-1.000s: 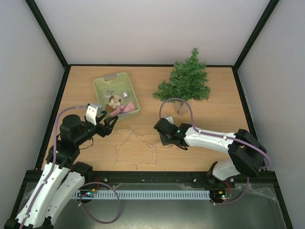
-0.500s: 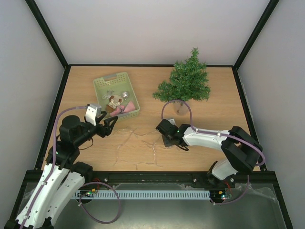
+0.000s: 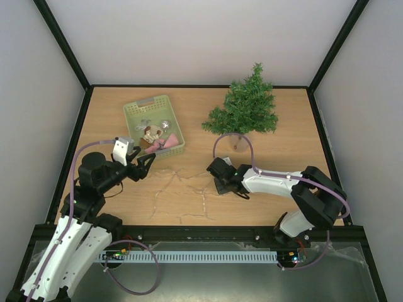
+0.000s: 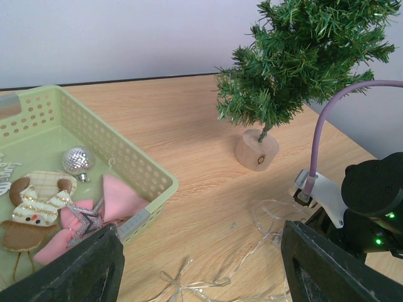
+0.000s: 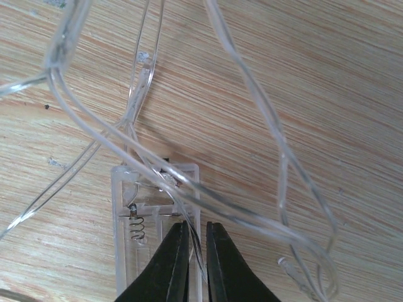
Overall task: Decorate the small christmas tree
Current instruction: Pick up the decoration item from the center of the board.
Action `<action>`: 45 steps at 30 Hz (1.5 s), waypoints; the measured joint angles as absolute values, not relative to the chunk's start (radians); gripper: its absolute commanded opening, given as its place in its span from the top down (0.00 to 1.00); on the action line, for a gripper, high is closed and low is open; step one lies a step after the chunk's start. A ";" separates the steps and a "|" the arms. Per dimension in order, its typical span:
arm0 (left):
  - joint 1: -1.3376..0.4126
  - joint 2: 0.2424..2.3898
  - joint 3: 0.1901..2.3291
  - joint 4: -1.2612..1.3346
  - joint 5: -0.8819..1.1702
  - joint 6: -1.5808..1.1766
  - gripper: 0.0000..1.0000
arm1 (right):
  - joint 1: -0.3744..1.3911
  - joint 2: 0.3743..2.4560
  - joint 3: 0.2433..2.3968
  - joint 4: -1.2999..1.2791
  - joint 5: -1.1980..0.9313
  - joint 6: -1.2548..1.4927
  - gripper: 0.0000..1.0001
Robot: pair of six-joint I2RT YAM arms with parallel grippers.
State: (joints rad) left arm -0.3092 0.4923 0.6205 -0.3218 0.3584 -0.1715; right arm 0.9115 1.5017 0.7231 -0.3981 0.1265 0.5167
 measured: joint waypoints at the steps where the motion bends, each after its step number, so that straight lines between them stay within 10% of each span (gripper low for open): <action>1: -0.309 0.492 0.620 -0.322 0.358 -0.171 0.30 | 0.911 1.502 0.723 -0.397 0.127 0.515 0.97; 18: -0.309 0.493 0.620 -0.315 0.366 -0.173 0.33 | 0.911 1.233 0.862 -0.542 0.148 0.500 0.98; 45: -0.503 0.683 0.620 -0.087 0.703 -0.362 0.39 | 0.911 0.869 0.794 -0.131 -0.528 0.498 0.98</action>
